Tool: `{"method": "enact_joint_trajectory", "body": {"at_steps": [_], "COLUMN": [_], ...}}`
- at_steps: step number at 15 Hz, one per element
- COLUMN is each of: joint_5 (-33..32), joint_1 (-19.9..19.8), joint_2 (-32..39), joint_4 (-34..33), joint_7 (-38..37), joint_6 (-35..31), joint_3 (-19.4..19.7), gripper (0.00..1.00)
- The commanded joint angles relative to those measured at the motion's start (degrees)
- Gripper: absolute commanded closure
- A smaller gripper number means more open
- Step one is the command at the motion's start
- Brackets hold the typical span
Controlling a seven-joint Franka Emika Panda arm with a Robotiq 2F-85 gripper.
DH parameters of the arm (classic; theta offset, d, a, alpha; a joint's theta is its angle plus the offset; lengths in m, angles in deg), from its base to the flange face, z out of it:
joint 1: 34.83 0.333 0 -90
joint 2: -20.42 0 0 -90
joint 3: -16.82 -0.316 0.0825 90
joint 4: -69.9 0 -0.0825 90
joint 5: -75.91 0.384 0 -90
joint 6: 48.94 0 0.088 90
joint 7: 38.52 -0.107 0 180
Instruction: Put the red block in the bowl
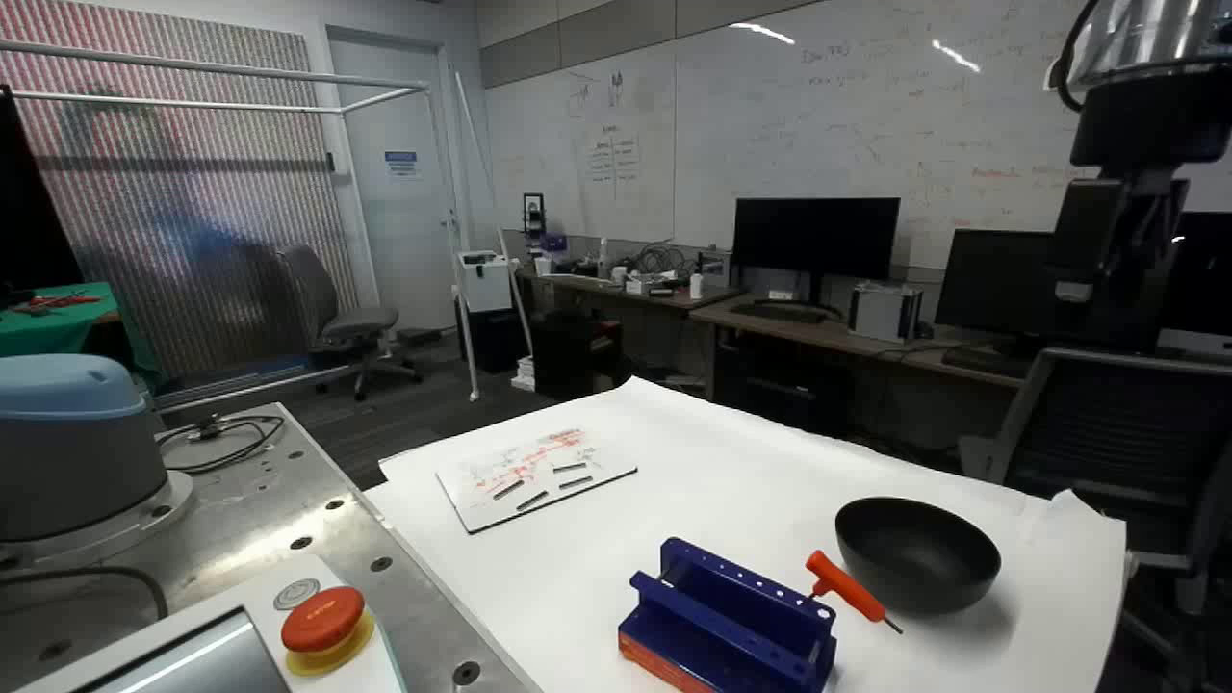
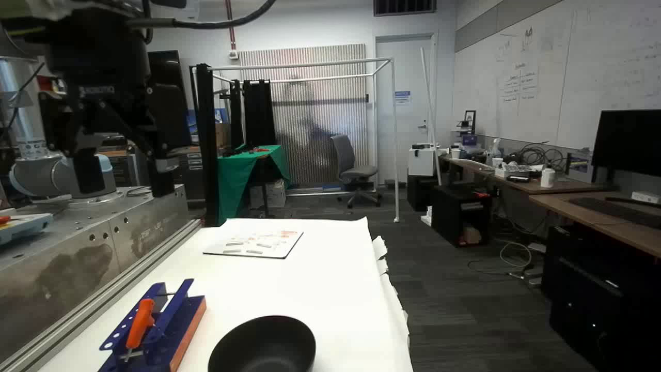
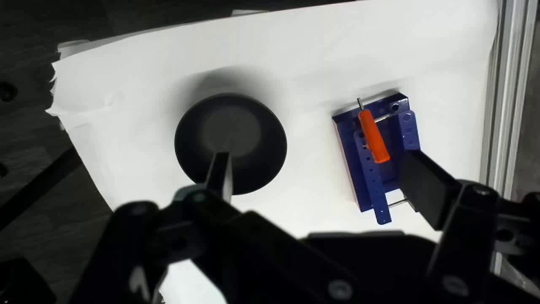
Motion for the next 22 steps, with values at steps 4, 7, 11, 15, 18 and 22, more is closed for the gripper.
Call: {"method": "enact_joint_trajectory", "body": {"at_steps": [4,7,11,15,18,22], "joint_5": [0.4,1.0,0.3,0.2,0.5,-2.1], "joint_1": [0.6,3.0,5.4,5.1,5.1,5.0], "joint_2": [-1.4,1.4,9.5,20.6,27.8,34.5], "joint_4": [1.1,5.2,9.3,9.9,9.3,8.6], "joint_7": [0.1,-0.8,-5.6,-11.6,-14.7,-19.0], "joint_6": [-4.2,-13.8,-28.4,-40.9,-49.1,-56.4], "joint_3": [-1.4,-4.6,-10.3,-12.7,-12.1,-11.2], "gripper": [0.00,0.00,0.00,0.00,0.00,0.00]}}
